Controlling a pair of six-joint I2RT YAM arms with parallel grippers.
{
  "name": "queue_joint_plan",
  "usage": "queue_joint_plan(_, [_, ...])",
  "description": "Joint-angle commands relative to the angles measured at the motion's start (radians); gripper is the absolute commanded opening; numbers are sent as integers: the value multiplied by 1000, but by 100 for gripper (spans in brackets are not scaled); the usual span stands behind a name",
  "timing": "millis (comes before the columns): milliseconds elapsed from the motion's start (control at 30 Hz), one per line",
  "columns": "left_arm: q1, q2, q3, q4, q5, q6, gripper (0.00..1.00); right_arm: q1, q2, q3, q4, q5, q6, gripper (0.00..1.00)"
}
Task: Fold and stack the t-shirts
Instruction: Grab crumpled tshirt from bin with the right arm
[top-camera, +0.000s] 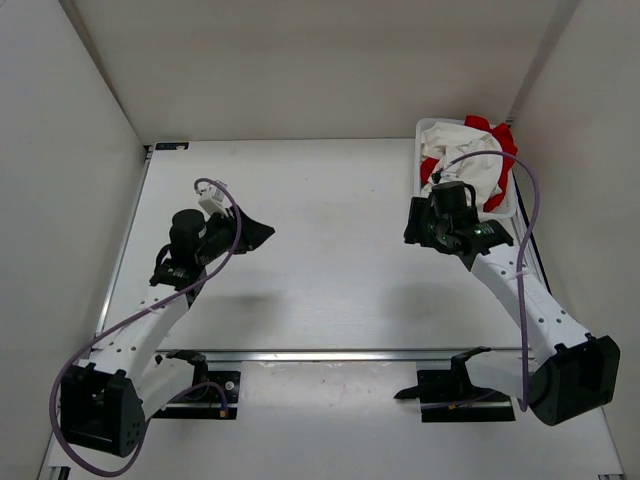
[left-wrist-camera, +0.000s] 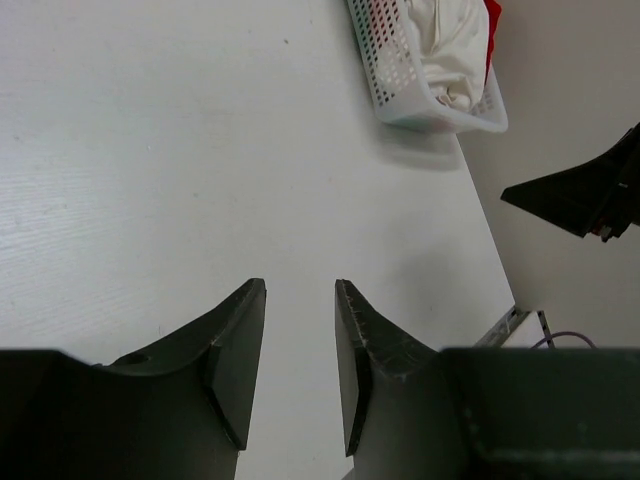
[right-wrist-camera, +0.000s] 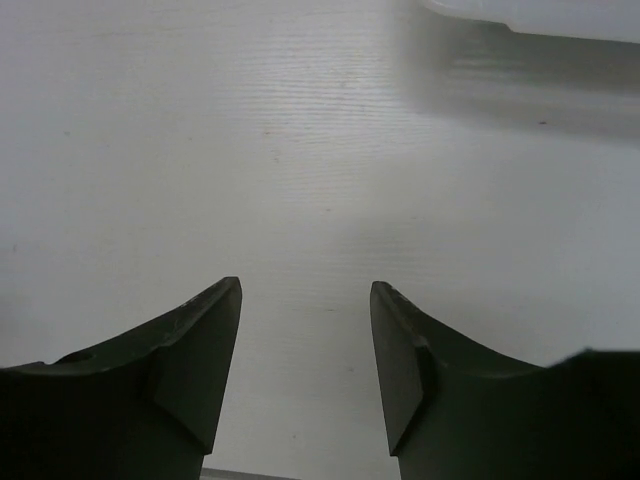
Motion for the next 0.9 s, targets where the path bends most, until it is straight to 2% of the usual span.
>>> queue_joint_plan(0, [-13, -12, -22, 76, 21, -22, 45, -48, -35, 12, 27, -111, -9, 52])
queue_joint_plan(67, [-19, -12, -27, 105, 23, -27, 45, -39, -22, 34, 68, -115, -59, 53])
queue_joint_plan(133, [-47, -6, -25, 104, -22, -13, 44, -30, 18, 75, 76, -100, -76, 43])
queue_joint_plan(200, [-100, 29, -10, 115, -40, -23, 40, -31, 69, 135, 77, -97, -80, 23])
queue_joint_plan(233, [-114, 58, 10, 124, -53, -20, 37, -30, 98, 158, 99, -90, -81, 17])
queue_joint_plan(267, [-137, 87, 16, 130, -82, -19, 32, -28, 119, 189, 113, -74, -69, 5])
queue_joint_plan(300, [-150, 109, 22, 145, -92, -30, 25, -37, 142, 201, 134, -72, -66, 0])
queue_joint_plan(367, [-160, 129, 1, 193, -100, -47, 17, -74, 187, 256, 163, -87, -67, 0])
queue_joint_plan(400, [-165, 134, -23, 219, -108, -49, 10, -112, 222, 300, 162, -84, -69, 0])
queue_joint_plan(467, [-171, 124, -50, 254, -114, -70, 6, -193, 276, 386, 133, -75, -90, 0])
queue_joint_plan(567, [-159, 82, -73, 263, -129, -62, 5, -289, 380, 511, 98, -23, -106, 0])
queue_joint_plan(667, [-144, 100, -100, 306, -70, -73, 13, -341, 448, 580, 103, 24, -118, 0])
queue_joint_plan(700, [-139, 104, -93, 306, -71, -76, 20, -353, 483, 589, 117, 35, -132, 6])
queue_joint_plan(733, [-144, 104, -91, 302, -67, -72, 26, -379, 501, 592, 151, 29, -150, 18])
queue_joint_plan(800, [-147, 107, -93, 299, -60, -73, 32, -413, 564, 655, 133, -26, -152, 33])
queue_joint_plan(867, [-144, 112, -103, 317, -60, -78, 35, -444, 634, 715, 116, -63, -178, 44])
